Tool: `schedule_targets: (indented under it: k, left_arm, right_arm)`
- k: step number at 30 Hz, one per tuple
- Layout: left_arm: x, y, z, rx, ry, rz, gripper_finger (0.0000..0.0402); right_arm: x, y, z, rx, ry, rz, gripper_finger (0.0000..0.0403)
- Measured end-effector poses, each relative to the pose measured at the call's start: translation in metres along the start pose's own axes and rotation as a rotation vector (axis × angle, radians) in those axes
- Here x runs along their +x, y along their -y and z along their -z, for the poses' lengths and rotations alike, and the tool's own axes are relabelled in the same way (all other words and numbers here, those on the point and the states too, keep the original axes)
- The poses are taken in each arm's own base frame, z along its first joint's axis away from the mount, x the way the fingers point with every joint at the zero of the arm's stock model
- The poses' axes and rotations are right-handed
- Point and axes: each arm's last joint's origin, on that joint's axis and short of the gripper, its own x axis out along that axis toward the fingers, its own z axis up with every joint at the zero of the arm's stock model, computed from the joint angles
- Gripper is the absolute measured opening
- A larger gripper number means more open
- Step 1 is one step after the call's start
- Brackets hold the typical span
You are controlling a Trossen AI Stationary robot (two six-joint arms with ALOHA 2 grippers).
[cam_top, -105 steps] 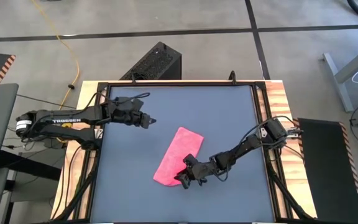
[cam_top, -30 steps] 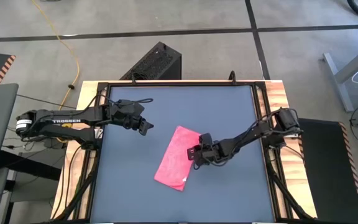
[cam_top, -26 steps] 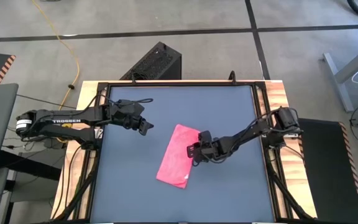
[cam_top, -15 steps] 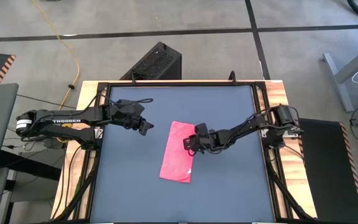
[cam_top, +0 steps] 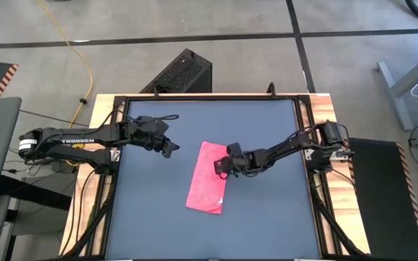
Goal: Roll towel
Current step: Roll the pink towel
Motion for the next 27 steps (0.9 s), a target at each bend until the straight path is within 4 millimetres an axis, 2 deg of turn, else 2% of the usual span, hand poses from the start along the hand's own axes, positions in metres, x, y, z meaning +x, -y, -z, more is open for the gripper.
schedule_targets:
  k: [8, 22, 27]
  left_arm:
    - [0.000, 0.000, 0.000, 0.000, 0.000, 0.000, 0.0000]
    - [0.000, 0.000, 0.000, -0.001, -0.004, 0.003, 0.0000]
    - [0.000, 0.000, 0.000, 0.009, -0.010, 0.010, 0.0000]
  right_arm:
    - [-0.009, 0.000, 0.015, -0.009, 0.005, 0.037, 0.0117]
    - [0.005, 0.003, -0.011, -0.008, 0.062, 0.018, 0.0117]
    - [0.021, 0.001, -0.010, -0.001, 0.082, -0.028, 0.0118]
